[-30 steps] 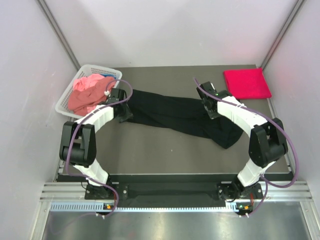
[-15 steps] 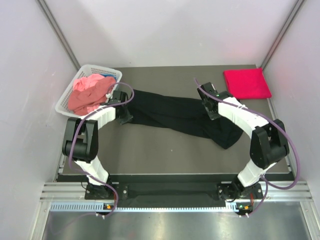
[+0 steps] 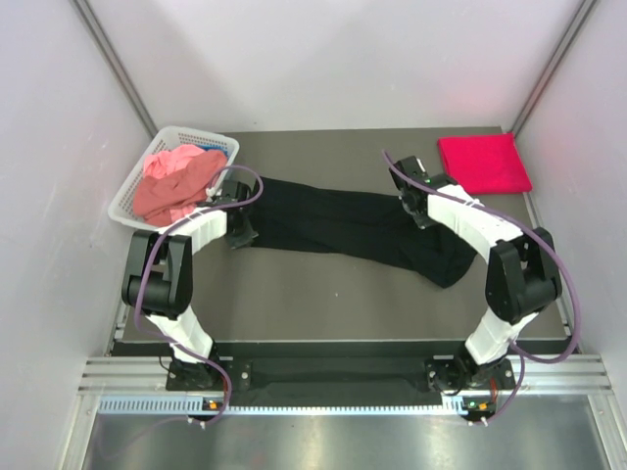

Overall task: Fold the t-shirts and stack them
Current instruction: Fold the tshirt

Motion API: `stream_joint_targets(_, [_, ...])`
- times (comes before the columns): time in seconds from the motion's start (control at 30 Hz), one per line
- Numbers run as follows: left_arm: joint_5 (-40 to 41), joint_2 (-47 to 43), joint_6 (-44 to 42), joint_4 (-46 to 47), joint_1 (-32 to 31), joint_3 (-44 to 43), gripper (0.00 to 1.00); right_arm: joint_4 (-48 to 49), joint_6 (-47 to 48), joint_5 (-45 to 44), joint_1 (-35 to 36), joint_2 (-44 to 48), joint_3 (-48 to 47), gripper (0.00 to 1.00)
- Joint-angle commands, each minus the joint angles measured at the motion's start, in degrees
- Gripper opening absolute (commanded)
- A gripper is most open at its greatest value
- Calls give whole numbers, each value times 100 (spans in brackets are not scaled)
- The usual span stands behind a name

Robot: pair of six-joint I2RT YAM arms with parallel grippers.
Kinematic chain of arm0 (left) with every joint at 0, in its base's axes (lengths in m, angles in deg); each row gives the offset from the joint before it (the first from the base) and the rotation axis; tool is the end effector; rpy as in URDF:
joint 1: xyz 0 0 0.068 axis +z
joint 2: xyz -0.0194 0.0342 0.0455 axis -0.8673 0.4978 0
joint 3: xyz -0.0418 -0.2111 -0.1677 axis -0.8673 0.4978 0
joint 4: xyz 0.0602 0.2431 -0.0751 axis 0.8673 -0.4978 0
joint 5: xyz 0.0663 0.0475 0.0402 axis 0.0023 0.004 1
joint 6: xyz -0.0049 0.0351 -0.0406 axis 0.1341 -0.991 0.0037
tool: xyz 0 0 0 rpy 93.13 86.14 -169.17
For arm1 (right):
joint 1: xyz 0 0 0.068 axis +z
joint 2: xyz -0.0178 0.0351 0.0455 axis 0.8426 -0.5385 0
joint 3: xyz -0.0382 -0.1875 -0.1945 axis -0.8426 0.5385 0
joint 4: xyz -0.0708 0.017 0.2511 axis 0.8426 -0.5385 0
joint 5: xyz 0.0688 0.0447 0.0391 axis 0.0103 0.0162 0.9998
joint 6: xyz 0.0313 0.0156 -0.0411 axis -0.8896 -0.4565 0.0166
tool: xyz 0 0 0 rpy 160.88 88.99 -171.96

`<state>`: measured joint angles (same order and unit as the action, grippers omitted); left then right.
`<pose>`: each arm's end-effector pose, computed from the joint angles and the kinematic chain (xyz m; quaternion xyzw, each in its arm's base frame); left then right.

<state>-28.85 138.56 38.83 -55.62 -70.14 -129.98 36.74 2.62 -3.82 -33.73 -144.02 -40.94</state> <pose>0.3317 -0.0530 0.1655 -0.2280 0.9455 -0.0162 0.2319 0.3193 0.1183 0.2466 -0.1504 0.9273 -0.2464 0.2383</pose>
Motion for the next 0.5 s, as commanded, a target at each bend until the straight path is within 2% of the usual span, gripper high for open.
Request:
stream_joint_targets(0.0, [605,-201,-147,-289,24,49,0,303,546,-408,-74,-72,-236,0])
stream_joint_targets(0.33, [816,-166,-183,-359,-72,-92,0,981,1232,-136,-101,-133,-131,0])
stream_joint_targets(0.43, [799,-105,-174,-377,-99,-101,0,1086,1346,-83,-101,-221,-201,4])
stream_joint_targets(0.47, [790,-79,-174,-385,-99,-92,0,1139,1425,-74,-101,-239,-193,9])
